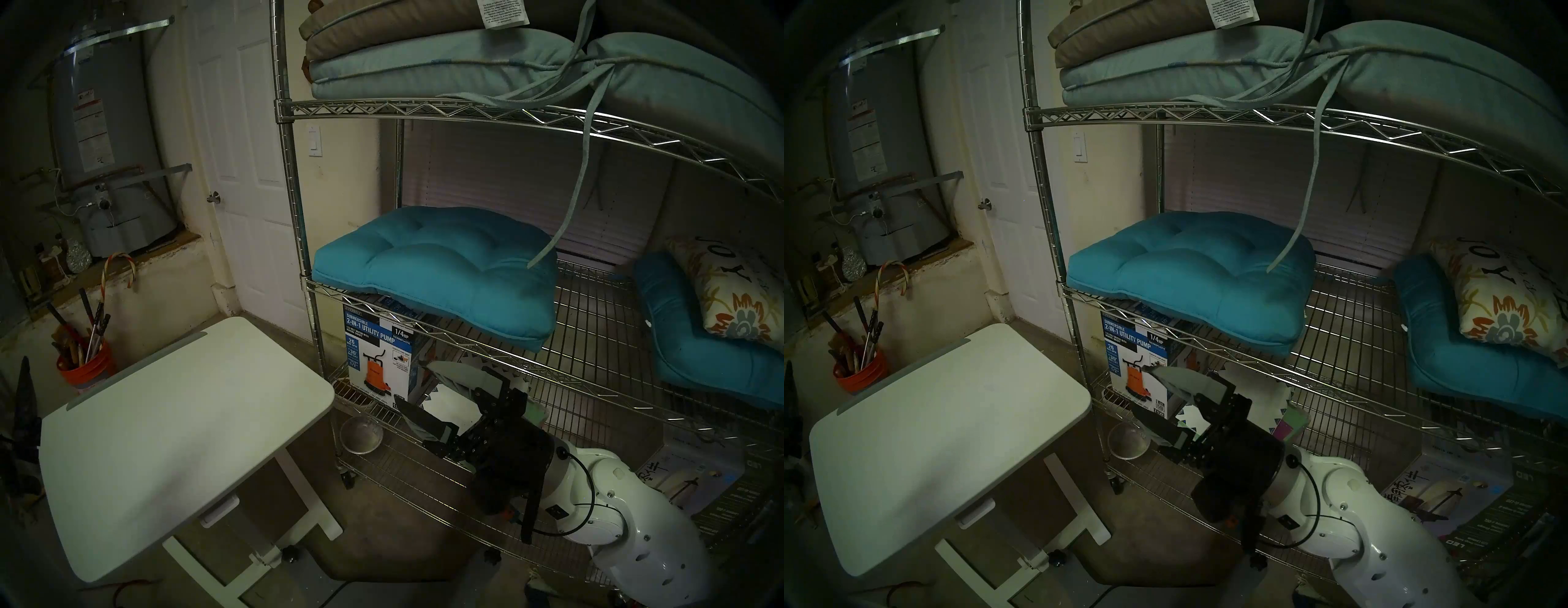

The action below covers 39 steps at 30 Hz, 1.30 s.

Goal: Take cushion off the shelf

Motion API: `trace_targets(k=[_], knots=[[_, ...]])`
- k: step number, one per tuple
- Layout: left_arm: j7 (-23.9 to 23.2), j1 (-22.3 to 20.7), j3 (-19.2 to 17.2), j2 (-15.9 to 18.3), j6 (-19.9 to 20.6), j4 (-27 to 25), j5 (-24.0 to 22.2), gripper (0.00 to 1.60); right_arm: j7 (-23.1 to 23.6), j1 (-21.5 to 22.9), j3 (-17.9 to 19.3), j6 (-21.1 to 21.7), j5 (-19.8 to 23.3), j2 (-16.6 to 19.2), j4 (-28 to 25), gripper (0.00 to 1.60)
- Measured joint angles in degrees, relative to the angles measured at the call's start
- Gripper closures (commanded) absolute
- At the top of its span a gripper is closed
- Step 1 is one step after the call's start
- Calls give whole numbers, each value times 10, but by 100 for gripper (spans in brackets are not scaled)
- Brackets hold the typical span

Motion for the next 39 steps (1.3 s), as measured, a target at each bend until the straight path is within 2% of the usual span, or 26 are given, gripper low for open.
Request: trace_targets(k=[9,16,27,35,39], knots=[[-33,-59,-7,52,8,63,14,0,0,0,0,0,0,0,0,0],[-50,-89,-10,90,-11,116,22,0,0,0,0,0,0,0,0,0],[-50,-141,-10,153,-30,169,79,0,0,0,0,0,0,0,0,0],[-55,-188,24,200,-30,169,125,0,0,0,0,0,0,0,0,0],[-73,-216,52,224,-14,168,112,0,0,0,0,0,0,0,1,0]])
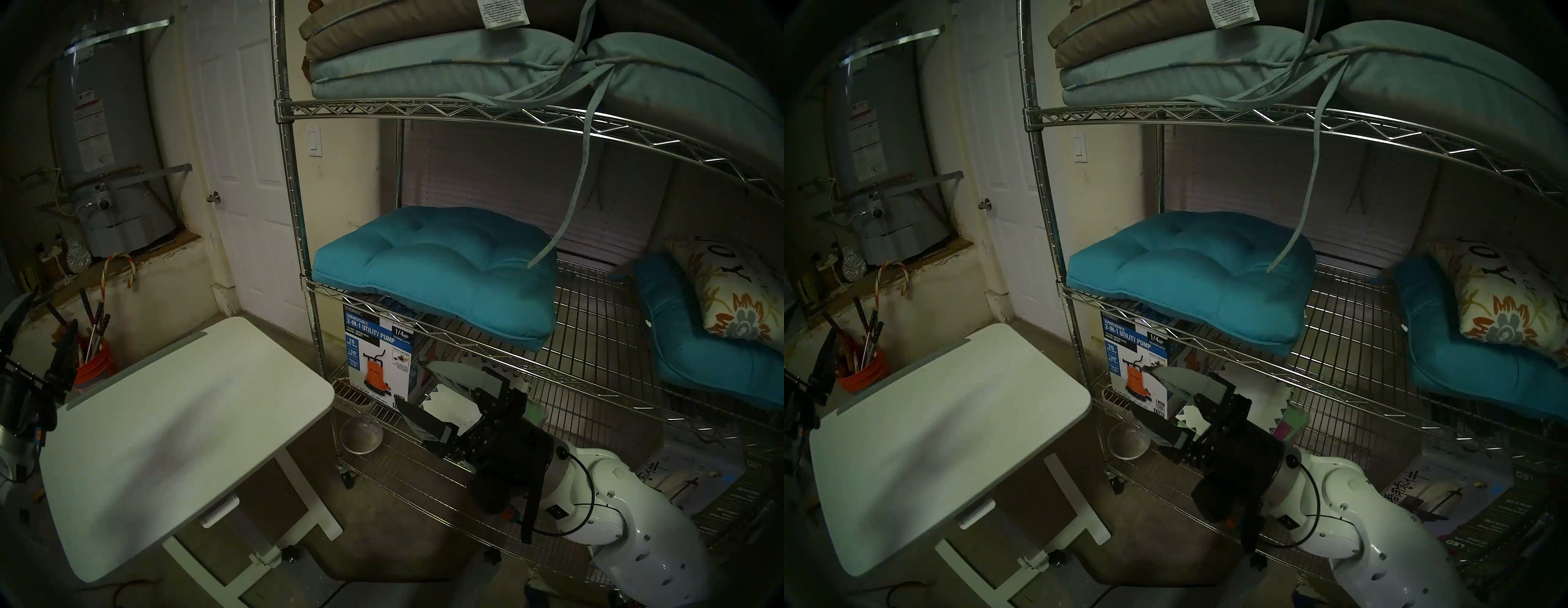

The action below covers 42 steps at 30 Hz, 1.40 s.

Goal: Take cushion off the shelf

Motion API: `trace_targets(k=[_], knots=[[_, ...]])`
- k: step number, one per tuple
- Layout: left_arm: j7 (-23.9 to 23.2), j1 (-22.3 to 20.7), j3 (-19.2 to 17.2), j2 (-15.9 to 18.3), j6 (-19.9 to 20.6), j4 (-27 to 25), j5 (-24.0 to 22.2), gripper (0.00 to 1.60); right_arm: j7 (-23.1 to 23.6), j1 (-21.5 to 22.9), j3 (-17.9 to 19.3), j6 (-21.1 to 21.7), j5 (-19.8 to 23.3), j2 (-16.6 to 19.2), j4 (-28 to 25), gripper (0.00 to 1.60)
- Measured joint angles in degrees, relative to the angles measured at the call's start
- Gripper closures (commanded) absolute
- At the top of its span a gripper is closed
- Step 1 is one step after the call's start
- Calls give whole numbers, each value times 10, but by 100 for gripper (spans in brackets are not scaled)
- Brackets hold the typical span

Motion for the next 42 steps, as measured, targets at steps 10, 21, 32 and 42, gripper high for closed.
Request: trace_targets(k=[10,21,32,42], knots=[[-60,-61,72,35,62,-9,-140,0,0,0,0,0,0,0,0,0],[-132,-94,125,39,167,-56,-318,0,0,0,0,0,0,0,1,0],[-198,-104,112,40,293,-109,-423,0,0,0,0,0,0,0,1,0],[-220,-111,105,40,336,-122,-447,0,0,0,0,0,0,0,1,0]])
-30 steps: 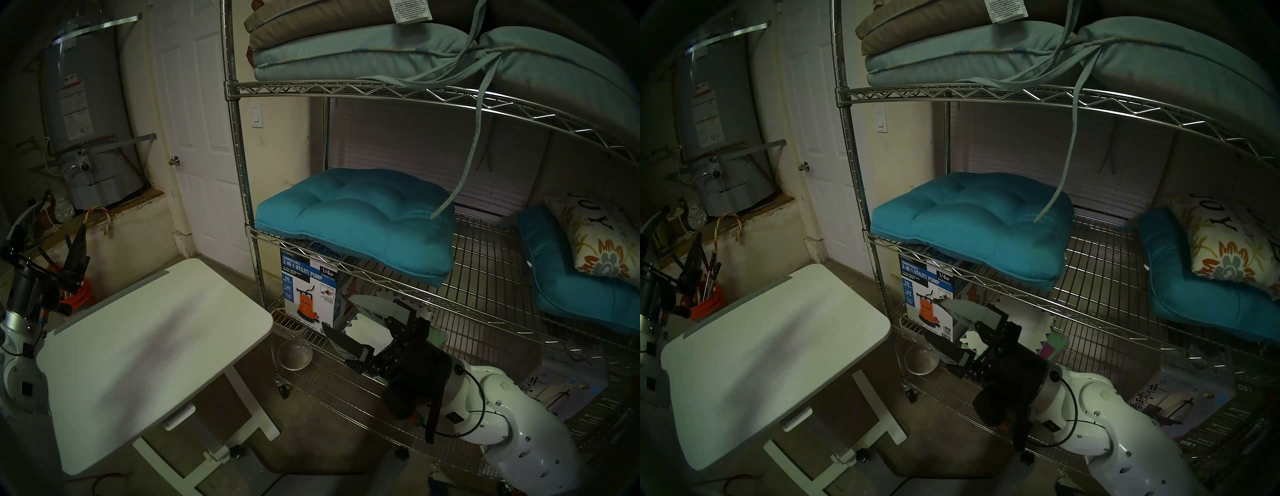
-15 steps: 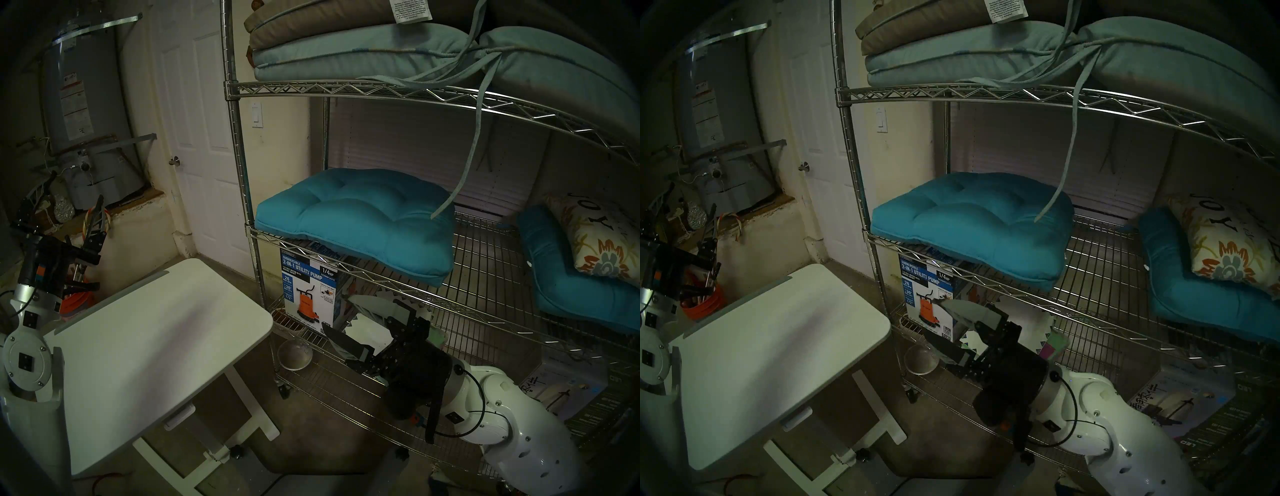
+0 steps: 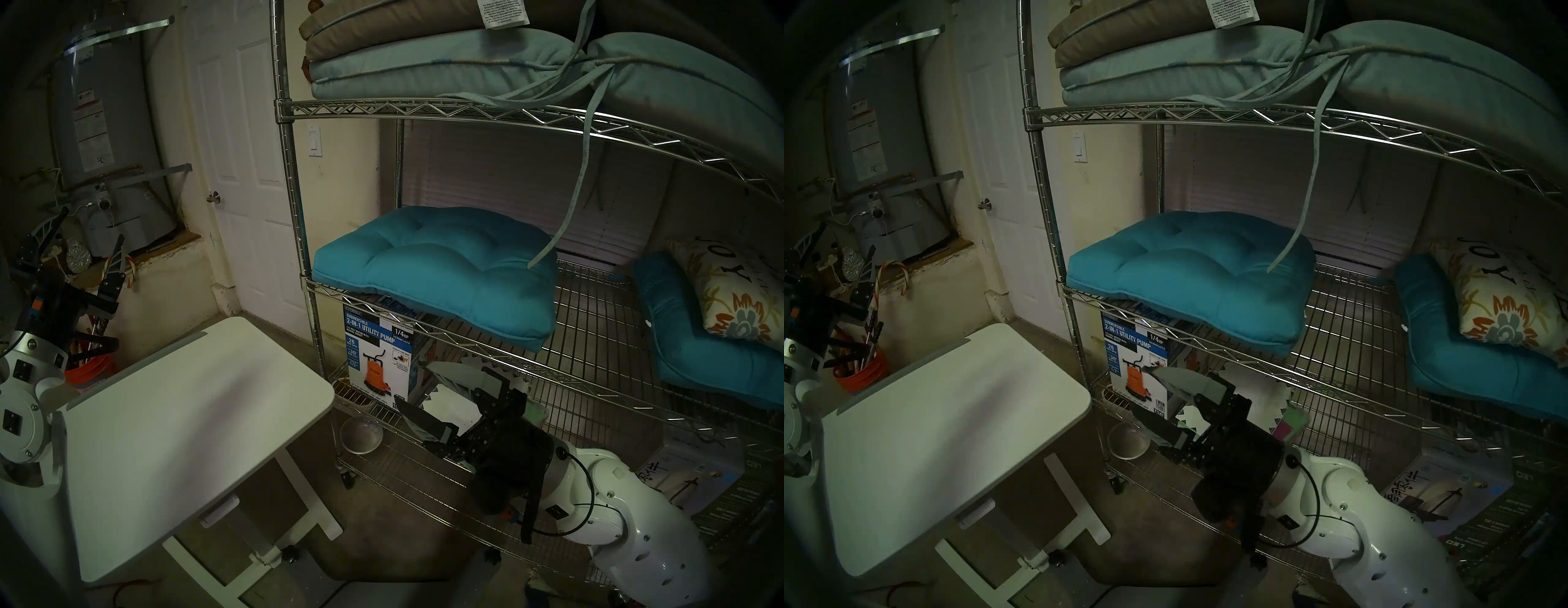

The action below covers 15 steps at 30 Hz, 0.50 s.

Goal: Take cushion off the shelf

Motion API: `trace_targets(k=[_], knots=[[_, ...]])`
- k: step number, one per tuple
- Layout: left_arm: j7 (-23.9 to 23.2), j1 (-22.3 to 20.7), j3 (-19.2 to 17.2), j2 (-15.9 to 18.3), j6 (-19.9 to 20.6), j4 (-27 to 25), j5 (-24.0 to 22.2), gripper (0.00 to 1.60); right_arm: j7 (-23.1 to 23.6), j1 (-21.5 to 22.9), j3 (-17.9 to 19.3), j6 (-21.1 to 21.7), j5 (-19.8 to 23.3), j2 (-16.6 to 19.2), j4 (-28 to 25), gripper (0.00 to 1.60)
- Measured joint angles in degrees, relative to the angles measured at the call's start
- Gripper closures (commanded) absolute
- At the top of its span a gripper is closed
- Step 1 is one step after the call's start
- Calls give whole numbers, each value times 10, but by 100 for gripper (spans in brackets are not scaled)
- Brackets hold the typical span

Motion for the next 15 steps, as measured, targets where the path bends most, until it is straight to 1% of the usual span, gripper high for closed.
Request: trace_targets(k=[4,8,15], knots=[[-2,-3,19,-6,-9,12,-6,0,0,0,0,0,0,0,0,0],[-1,-14,49,-9,-26,42,-17,0,0,0,0,0,0,0,0,0],[-3,-44,86,5,-39,102,-26,0,0,0,0,0,0,0,0,0]])
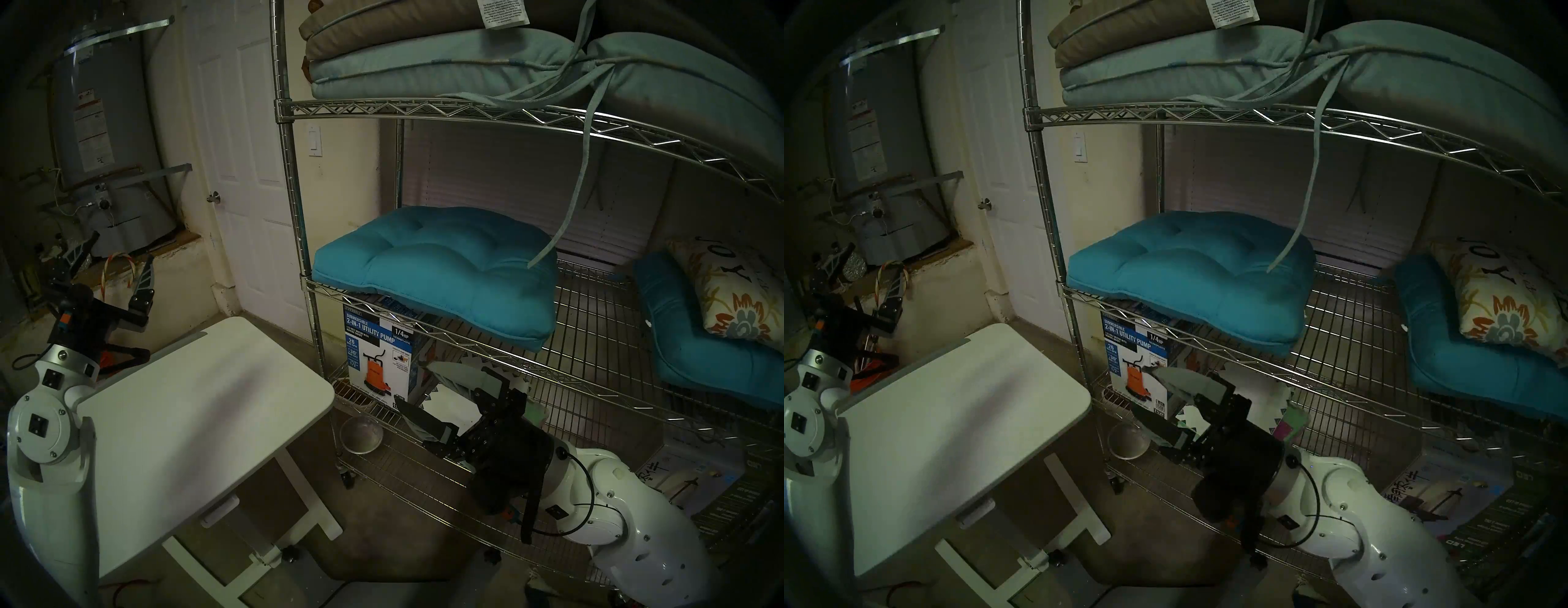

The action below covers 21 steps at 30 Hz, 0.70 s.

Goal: Take cushion off the shelf

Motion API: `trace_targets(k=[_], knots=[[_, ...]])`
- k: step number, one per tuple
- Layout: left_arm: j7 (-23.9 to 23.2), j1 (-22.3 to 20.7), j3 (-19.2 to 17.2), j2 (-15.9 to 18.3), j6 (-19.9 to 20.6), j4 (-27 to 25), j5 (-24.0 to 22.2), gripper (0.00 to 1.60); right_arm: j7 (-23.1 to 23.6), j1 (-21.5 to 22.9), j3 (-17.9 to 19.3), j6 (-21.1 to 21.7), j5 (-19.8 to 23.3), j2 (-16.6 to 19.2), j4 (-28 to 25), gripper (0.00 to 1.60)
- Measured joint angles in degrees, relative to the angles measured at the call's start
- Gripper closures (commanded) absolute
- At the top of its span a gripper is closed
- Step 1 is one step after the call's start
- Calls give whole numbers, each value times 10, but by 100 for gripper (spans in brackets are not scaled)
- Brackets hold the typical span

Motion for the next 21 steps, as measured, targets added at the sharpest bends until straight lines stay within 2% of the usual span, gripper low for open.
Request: trace_targets(k=[5,13,21], knots=[[-10,-21,21,23,-13,41,29,0,0,0,0,0,0,0,0,0],[-35,-54,60,75,-50,88,141,0,0,0,0,0,0,0,0,0],[-29,-93,116,108,-82,124,227,0,0,0,0,0,0,0,0,0]])
